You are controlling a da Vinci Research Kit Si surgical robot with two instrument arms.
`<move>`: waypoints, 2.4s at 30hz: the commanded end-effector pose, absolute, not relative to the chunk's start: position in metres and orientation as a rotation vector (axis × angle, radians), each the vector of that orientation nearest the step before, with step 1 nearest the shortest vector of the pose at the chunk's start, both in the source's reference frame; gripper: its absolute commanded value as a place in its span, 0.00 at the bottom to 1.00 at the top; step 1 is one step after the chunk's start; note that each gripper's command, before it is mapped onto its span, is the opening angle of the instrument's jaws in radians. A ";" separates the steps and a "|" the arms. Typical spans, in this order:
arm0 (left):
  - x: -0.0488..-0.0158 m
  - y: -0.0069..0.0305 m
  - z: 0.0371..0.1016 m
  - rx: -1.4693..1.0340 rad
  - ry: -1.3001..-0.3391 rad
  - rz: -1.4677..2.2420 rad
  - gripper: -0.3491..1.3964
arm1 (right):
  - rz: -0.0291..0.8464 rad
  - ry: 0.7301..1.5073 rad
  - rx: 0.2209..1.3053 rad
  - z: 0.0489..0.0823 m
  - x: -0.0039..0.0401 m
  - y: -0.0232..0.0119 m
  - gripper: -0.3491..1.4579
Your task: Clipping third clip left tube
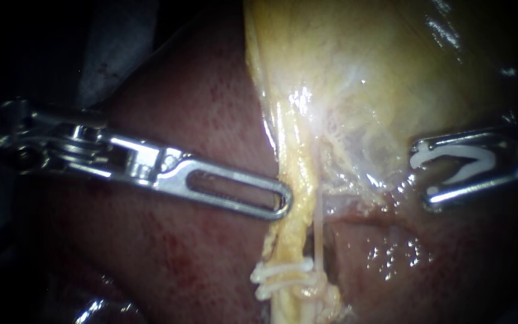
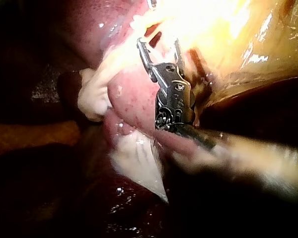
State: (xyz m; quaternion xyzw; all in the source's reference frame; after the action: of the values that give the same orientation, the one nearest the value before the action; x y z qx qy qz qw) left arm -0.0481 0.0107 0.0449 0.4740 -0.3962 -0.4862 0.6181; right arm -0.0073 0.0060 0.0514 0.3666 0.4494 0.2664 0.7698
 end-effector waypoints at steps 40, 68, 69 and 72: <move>-0.0417 0.0110 0.0389 1.098 -0.923 -1.143 0.00 | 0.487 0.960 0.849 0.0575 0.0041 -0.0018 0.48; -0.0422 0.0109 0.0376 1.103 -0.926 -1.149 0.00 | 0.446 0.933 0.903 0.0615 0.0106 -0.0043 0.48; -0.0422 0.0109 0.0376 1.103 -0.926 -1.149 0.00 | 0.449 0.931 0.905 0.0615 0.0108 -0.0044 0.48; -0.0422 0.0109 0.0376 1.103 -0.926 -1.149 0.00 | 0.449 0.931 0.904 0.0615 0.0112 -0.0044 0.48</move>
State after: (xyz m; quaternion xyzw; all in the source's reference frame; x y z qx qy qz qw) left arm -0.0422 0.0109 0.0376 0.4766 -0.4004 -0.4967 0.6048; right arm 0.0113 -0.0044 0.0615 0.4174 0.4298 0.2077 0.7733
